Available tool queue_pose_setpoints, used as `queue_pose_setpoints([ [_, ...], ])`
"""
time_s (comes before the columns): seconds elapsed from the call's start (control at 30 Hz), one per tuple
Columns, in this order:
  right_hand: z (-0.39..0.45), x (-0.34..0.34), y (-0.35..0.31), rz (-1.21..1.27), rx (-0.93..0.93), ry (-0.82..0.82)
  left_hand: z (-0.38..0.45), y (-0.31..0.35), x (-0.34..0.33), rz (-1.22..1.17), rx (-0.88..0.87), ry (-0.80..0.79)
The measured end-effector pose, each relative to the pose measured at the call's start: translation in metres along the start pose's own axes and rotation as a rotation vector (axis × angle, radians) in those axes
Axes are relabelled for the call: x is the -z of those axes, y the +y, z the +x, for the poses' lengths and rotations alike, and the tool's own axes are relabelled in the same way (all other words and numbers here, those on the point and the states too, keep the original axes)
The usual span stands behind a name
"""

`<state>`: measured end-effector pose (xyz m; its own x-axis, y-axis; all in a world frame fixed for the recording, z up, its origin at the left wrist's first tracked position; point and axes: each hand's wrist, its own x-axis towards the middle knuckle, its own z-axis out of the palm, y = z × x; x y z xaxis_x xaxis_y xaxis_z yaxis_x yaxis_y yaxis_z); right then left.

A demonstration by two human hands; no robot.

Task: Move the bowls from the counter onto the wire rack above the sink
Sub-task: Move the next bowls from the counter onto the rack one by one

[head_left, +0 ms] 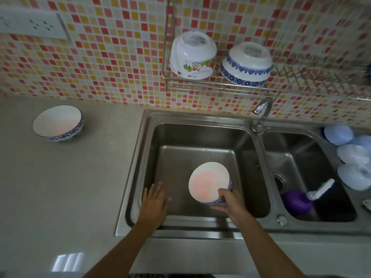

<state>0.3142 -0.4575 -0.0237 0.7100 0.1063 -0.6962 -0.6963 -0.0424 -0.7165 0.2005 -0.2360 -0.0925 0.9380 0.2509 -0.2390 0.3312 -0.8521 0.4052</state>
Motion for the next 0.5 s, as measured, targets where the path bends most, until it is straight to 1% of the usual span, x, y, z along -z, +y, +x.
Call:
queue_pose_setpoints([
  [0.1,0.008,0.003,0.003,-0.07,-0.004,0.057,-0.003,0.002,-0.003,0.01,0.028,0.042],
  [0.2,0.014,0.0,0.005,-0.171,0.02,0.101,0.001,0.005,-0.002,0.054,0.041,0.022],
  [0.33,0.019,-0.009,0.005,-0.35,0.144,0.193,0.006,0.004,-0.005,0.17,0.029,0.006],
  [0.43,0.02,-0.011,0.002,-0.622,0.273,0.252,0.008,0.003,-0.007,0.165,0.032,0.025],
  [0.5,0.022,-0.011,-0.001,-0.697,0.316,0.265,0.009,0.003,-0.008,0.15,0.033,0.036],
])
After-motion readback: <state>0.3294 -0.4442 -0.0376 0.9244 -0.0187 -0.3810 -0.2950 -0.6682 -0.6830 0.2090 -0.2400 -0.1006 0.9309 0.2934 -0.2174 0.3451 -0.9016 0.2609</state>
